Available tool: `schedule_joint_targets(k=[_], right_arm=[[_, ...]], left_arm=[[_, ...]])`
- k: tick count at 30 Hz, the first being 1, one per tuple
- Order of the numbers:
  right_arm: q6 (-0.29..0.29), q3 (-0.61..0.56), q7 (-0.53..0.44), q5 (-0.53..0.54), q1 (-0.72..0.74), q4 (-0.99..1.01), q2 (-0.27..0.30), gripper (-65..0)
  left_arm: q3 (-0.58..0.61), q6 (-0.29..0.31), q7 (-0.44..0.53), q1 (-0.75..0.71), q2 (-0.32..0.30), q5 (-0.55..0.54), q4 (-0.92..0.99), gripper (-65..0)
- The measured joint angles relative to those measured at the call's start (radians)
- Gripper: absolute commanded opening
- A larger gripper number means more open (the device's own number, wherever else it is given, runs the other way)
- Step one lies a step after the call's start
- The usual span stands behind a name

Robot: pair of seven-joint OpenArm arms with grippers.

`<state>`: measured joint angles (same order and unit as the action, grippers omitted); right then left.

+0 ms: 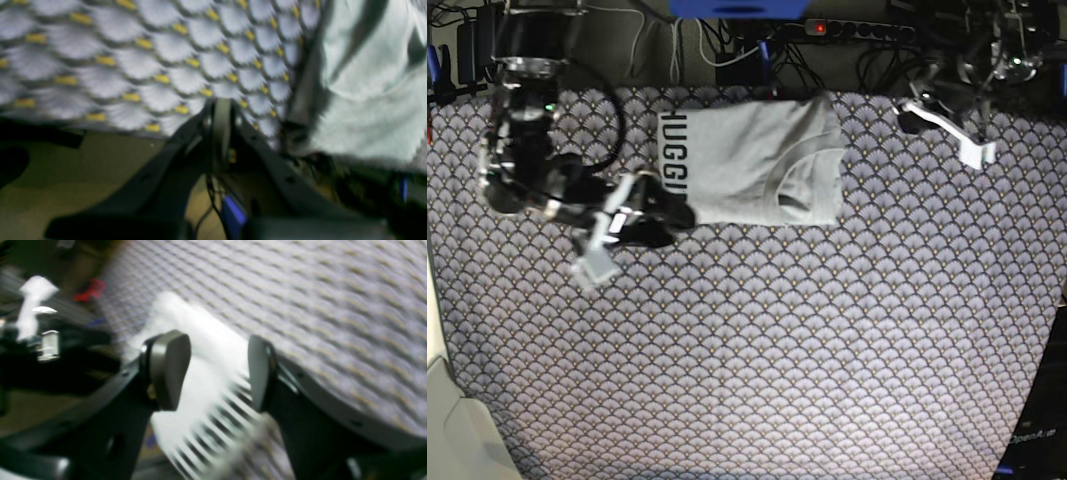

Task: Fold the T-shirt properly
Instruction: 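Fold the held end over onto the bundle with the right gripper, then grasp the bundle's edge with the left gripper and rotate it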

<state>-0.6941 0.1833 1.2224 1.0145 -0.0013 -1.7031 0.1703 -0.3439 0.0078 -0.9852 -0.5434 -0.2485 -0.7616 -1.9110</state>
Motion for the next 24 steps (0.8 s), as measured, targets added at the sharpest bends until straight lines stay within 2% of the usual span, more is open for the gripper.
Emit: schedule_joint_targets(k=[1, 5, 9, 11, 18, 24], right_arm=[[0.000, 0.025, 0.006, -0.008, -0.004, 0.000, 0.024, -38.9], [0.000, 0.095, -0.005, 0.005, -0.015, -0.001, 0.095, -65.0], [0.000, 0.174, -0.003, 0.006, -0.062, 0.003, 0.103, -64.5], [0.000, 0.193, -0.002, 0.000, -0.087, 0.004, 0.104, -65.0], [0.000, 0.195, -0.001, 0.008, -0.151, 0.002, 0.112, -65.0], [0.000, 0.196, -0.003, 0.007, -0.183, 0.001, 0.162, -65.0]], left_arm=[[0.031, 0.000, 0.002, -0.004, -0.009, 0.001, 0.000, -64.7], [0.167, 0.000, -0.002, -0.042, -0.050, 0.002, -0.019, -64.6], [0.282, -0.008, 0.002, -0.011, -0.060, 0.003, -0.024, -64.6], [0.317, -0.012, 0.009, 0.029, -0.046, 0.063, -0.021, -64.6], [0.347, -0.013, -0.010, 0.090, 0.106, 0.284, -0.017, -64.6], [0.346, -0.007, -0.002, 0.159, 0.145, 0.329, 0.095, -64.6]])
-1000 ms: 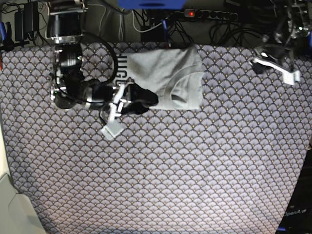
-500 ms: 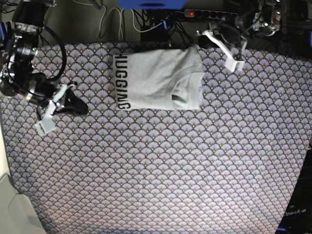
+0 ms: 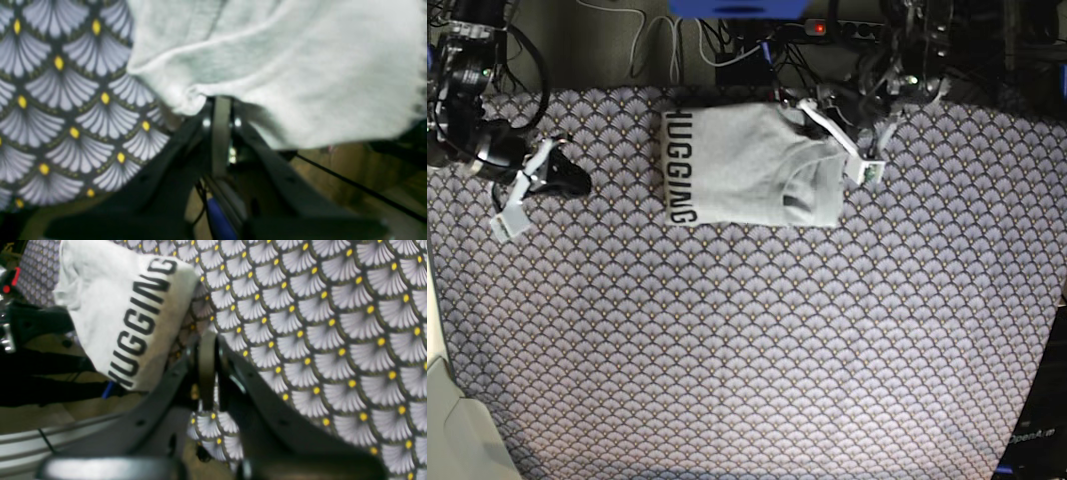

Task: Fold the T-shirt properly
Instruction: 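Grasp the bundle's edge with the left gripper and rotate it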

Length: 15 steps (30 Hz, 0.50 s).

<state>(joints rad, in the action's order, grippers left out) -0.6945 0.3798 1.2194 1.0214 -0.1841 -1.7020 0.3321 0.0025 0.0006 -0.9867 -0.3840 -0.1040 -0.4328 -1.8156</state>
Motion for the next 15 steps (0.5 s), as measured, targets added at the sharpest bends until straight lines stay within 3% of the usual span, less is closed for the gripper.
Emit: schedule_joint_targets(k=[7, 15], right_arm=[[0.000, 0.026, -0.001, 0.005, -0.005, -0.001, 0.031, -65.0], [0.000, 0.083, -0.001, 0.000, -0.008, -0.002, 0.032, -65.0]], left_arm=[[-0.002, 0.022, 0.011, 0.056, 0.005, -0.039, 0.099, -64.6], [-0.008, 0.017, 0.023, 0.186, 0.062, -0.020, 0.198, -64.7]])
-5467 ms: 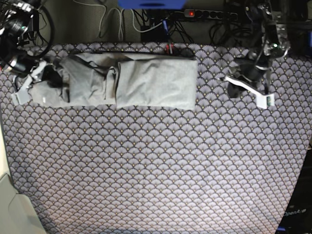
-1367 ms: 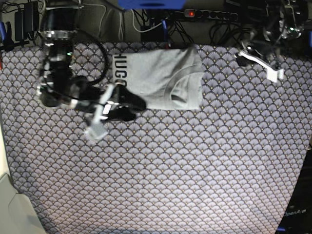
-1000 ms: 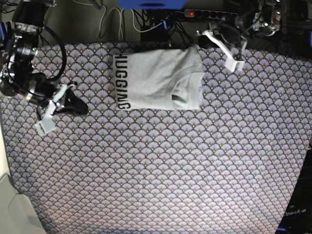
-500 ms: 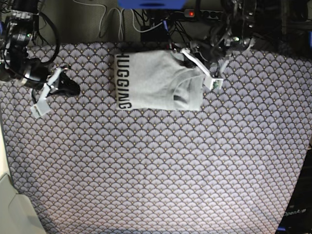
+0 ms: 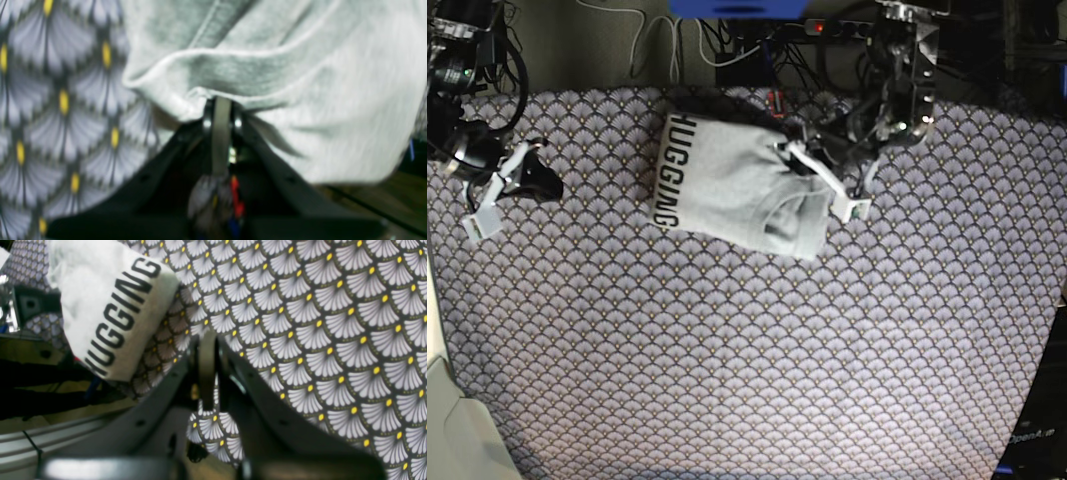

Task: Fold the T-shirt properly
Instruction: 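Grasp the bundle's edge with the left gripper and rotate it, then press and tuck the bundle's edges with both grippers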

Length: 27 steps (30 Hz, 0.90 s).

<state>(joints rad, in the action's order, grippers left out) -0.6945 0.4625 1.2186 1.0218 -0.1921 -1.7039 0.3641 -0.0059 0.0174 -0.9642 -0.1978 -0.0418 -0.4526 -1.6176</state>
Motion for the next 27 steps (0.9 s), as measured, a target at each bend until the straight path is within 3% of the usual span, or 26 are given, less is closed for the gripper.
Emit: schedule_joint_targets(k=[5, 9, 16, 20, 27], right_arm=[[0.000, 0.000, 0.000, 0.000, 0.000, 0.001, 0.002, -65.0], [0.000, -0.005, 0.000, 0.000, 0.001, 0.001, 0.002, -65.0], [0.000, -0.028, -0.005, -0.015, 0.022, 0.004, 0.002, -65.0], [0.000, -0.150, -0.020, -0.151, 0.090, 0.062, -0.005, -65.0], [0.000, -0.303, -0.040, -0.380, 0.206, 0.227, -0.084, -65.0]], left_arm=[[-0.002, -0.006, 0.008, 0.116, 0.029, -0.001, 0.104, -64.7], [0.002, -0.081, 0.116, 0.217, 0.050, 0.001, 0.227, -64.7], [0.001, -0.096, 0.266, 0.398, 0.088, 0.005, 0.477, -64.7], [-0.001, -0.104, 0.340, 0.494, 0.124, 0.021, 0.608, -64.7], [0.001, -0.117, 0.463, 0.610, 0.179, 0.040, 0.806, -64.7]])
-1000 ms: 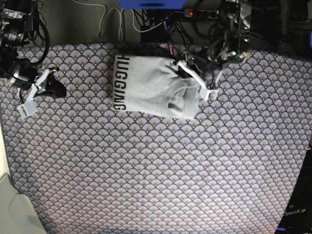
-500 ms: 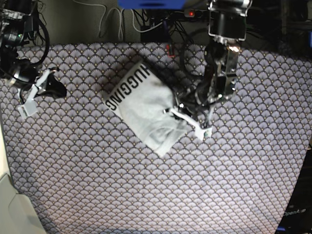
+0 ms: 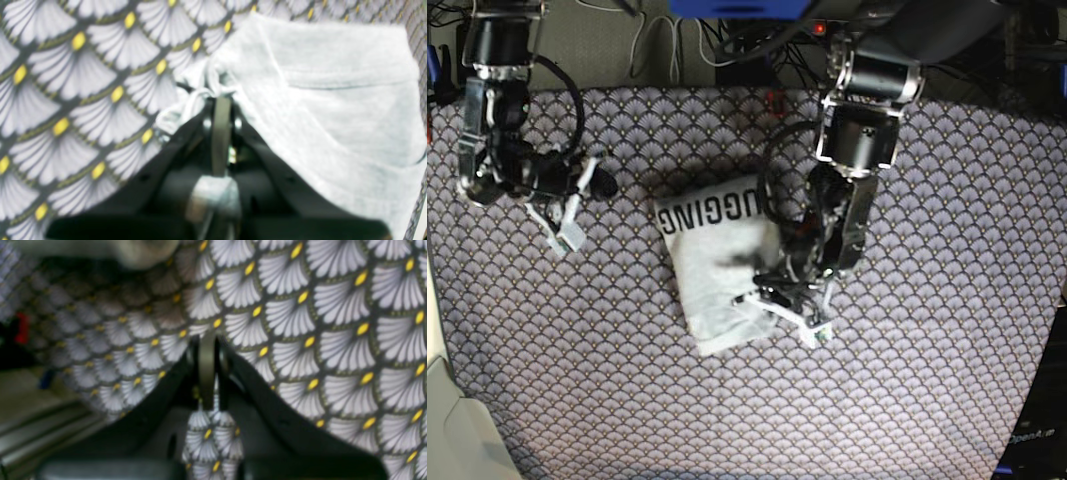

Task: Fold the T-shirt properly
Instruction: 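Press and tuck the bundle's edges with both grippers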

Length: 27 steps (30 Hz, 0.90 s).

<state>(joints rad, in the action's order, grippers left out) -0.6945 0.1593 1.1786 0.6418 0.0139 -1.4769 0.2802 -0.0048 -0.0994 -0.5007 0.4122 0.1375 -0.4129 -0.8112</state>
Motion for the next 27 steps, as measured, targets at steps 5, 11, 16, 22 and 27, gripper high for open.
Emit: schedule_joint_targets(k=[5, 11, 16, 22, 27], right_arm=[[0.000, -0.080, 0.002, -0.010, 0.027, -0.002, -0.051, -65.0], [0.000, -0.182, -0.001, -0.011, 0.053, 0.000, -0.106, -65.0], [0.000, -0.217, -0.001, -0.014, 0.055, 0.000, -0.132, -65.0], [-0.001, -0.311, 0.002, -0.014, -0.010, -0.026, -0.135, -65.0], [0.000, -0.319, 0.003, -0.021, -0.094, -0.208, -0.060, -65.0]], left_arm=[[0.000, 0.007, 0.014, 0.021, -0.002, -0.006, 0.033, -64.7], [0.001, 0.010, -0.018, 0.043, -0.010, -0.010, 0.044, -64.7], [0.002, 0.009, -0.004, 0.054, -0.013, -0.010, 0.051, -64.7], [0.005, 0.001, 0.087, 0.048, -0.012, -0.007, 0.057, -64.7], [0.002, -0.018, 0.080, 0.069, -0.002, 0.003, 0.055, -64.7]])
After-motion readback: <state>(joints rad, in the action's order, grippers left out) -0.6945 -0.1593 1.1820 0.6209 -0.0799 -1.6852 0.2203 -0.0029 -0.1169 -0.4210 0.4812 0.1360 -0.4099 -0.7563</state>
